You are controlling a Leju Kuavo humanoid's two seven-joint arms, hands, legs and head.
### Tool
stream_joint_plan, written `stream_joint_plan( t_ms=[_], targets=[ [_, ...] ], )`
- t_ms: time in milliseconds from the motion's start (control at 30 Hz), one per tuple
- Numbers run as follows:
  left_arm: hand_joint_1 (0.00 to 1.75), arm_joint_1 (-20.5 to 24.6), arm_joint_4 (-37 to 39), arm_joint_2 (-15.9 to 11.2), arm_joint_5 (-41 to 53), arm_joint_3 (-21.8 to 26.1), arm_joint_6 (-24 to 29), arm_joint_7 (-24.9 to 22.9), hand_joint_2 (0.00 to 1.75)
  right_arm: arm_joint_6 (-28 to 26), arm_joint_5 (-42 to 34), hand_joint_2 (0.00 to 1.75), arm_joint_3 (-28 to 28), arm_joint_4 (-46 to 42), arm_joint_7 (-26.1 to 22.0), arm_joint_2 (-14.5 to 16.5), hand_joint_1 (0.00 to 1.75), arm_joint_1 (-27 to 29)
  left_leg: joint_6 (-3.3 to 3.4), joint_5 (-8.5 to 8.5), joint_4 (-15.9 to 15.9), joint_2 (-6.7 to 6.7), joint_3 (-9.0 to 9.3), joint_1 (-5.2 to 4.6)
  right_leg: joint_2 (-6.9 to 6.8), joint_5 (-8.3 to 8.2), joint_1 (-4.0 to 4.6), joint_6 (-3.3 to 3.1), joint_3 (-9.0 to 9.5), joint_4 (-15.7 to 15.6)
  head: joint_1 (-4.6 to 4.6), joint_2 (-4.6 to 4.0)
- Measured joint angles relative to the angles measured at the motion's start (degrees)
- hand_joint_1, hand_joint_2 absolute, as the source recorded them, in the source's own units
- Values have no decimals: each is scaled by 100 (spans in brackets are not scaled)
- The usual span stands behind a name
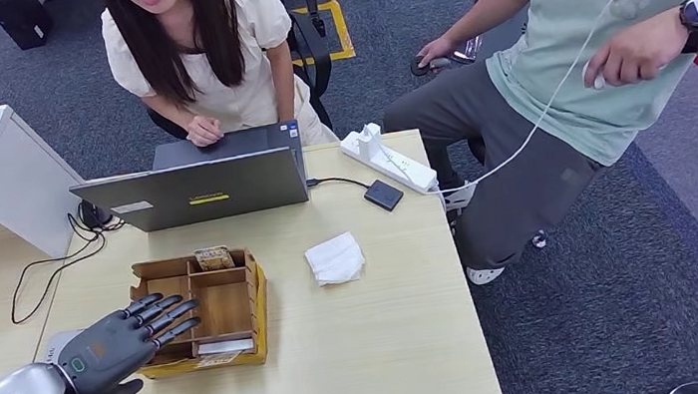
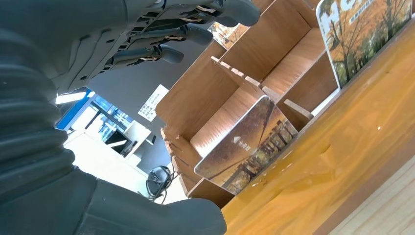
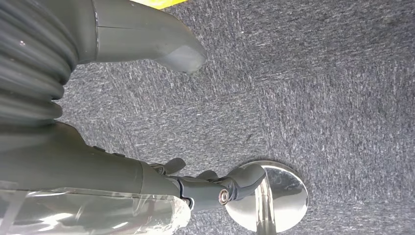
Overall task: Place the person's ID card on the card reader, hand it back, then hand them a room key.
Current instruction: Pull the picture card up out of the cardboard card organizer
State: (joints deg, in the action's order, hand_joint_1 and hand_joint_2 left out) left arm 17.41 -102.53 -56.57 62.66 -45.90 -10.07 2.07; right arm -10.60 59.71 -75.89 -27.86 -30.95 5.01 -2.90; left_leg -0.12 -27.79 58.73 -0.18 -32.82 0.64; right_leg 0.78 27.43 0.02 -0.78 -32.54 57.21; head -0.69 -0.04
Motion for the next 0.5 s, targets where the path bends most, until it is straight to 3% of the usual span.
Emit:
stream_joint_plan(
  t_ms=[500],
  targets=[
    [0, -58, 78, 45, 9, 0, -8, 7, 175, -19, 17, 175, 0, 43, -2, -32, 0, -2, 0, 0, 0, 0, 0, 0, 0, 0, 0, 0, 0, 0, 1, 0]
  ],
)
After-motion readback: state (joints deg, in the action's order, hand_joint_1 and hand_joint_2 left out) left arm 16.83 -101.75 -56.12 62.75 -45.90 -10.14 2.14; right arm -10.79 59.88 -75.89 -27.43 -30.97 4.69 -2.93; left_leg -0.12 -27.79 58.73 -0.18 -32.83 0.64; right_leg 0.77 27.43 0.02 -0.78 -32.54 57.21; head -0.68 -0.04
